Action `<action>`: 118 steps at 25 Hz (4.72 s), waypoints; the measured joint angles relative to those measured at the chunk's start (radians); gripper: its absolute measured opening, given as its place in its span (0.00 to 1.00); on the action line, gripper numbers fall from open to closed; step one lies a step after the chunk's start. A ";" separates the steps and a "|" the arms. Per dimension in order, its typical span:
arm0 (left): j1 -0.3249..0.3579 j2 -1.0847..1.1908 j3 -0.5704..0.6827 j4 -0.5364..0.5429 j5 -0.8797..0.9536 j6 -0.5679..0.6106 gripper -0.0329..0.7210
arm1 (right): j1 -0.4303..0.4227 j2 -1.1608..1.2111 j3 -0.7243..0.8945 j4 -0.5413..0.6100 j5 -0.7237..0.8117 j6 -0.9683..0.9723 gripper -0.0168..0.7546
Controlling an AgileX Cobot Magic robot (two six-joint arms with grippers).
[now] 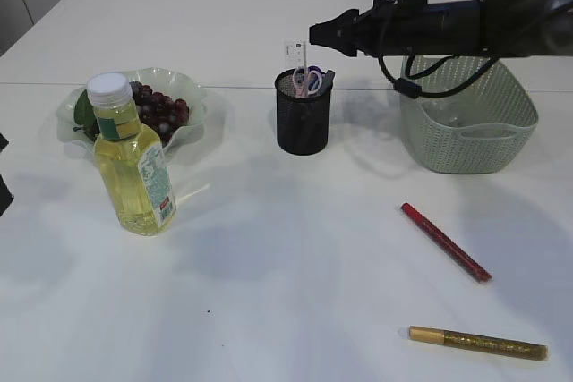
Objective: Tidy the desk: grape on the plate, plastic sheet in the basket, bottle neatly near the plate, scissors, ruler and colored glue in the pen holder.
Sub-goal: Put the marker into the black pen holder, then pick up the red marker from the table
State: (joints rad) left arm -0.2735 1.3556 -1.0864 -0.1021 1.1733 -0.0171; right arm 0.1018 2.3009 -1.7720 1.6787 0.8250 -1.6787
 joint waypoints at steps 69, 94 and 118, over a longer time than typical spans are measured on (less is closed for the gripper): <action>0.000 0.000 0.000 -0.023 -0.033 0.000 0.43 | 0.157 -0.256 0.439 -1.679 0.128 1.488 0.54; 0.000 0.000 0.000 -0.023 -0.033 0.000 0.43 | 0.157 -0.228 0.439 -1.684 0.117 1.488 0.23; 0.000 0.000 0.000 -0.023 -0.043 0.000 0.43 | 0.067 -0.344 0.439 -0.893 0.224 0.887 0.17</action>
State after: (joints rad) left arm -0.2735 1.3556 -1.0864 -0.1252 1.1301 -0.0171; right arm 0.1685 1.9566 -1.3332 0.7859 1.0486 -0.7915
